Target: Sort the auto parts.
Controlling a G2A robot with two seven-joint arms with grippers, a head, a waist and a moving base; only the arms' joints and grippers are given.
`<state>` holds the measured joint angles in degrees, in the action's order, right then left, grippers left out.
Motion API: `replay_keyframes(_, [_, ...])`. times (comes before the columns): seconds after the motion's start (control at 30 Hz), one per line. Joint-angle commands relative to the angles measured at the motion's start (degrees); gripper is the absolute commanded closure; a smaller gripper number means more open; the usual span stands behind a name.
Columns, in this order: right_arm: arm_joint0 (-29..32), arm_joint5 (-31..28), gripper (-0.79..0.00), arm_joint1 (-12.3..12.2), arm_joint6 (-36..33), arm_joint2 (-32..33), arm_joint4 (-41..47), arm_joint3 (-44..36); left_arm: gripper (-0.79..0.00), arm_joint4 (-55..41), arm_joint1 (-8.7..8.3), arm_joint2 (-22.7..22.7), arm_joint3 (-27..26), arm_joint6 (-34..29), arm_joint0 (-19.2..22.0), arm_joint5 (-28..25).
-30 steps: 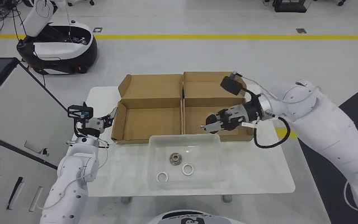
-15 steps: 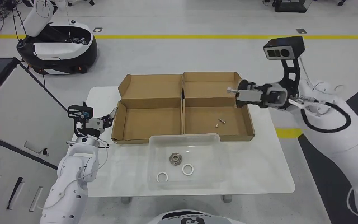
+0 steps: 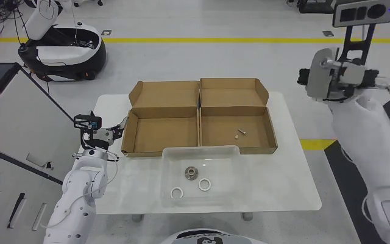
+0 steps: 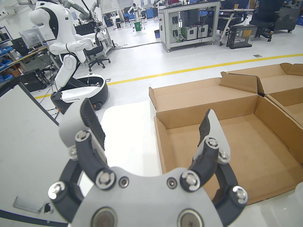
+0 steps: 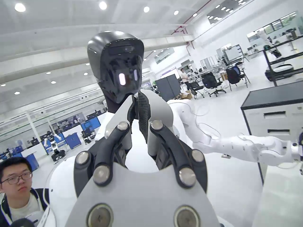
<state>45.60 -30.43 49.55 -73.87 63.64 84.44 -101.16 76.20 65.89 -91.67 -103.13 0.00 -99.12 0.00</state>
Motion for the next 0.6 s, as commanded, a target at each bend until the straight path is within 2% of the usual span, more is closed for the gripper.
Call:
replay_keyframes(0.0, [-0.2,1.3,0.000,1.3,-1.3,0.5,1.5,0.5,-0.785,0.0,0.00,0.0,0.0,0.0,0.0,0.0])
replay_keyframes(0.1, [-0.7,3.4,0.000,3.5,-3.4,1.3,3.2,1.0,-0.785,0.0,0.00,0.0,0.0,0.0,0.0,0.0])
replay_keyframes(0.27, [-2.0,6.8,0.000,6.4,-6.8,0.8,-3.0,2.3,-0.785,0.0,0.00,0.0,0.0,0.0,0.0,0.0])
replay_keyframes(0.57, [-5.0,8.1,0.000,10.3,-8.1,-1.1,-10.5,4.3,-0.785,0.0,0.00,0.0,0.0,0.0,0.0,0.0])
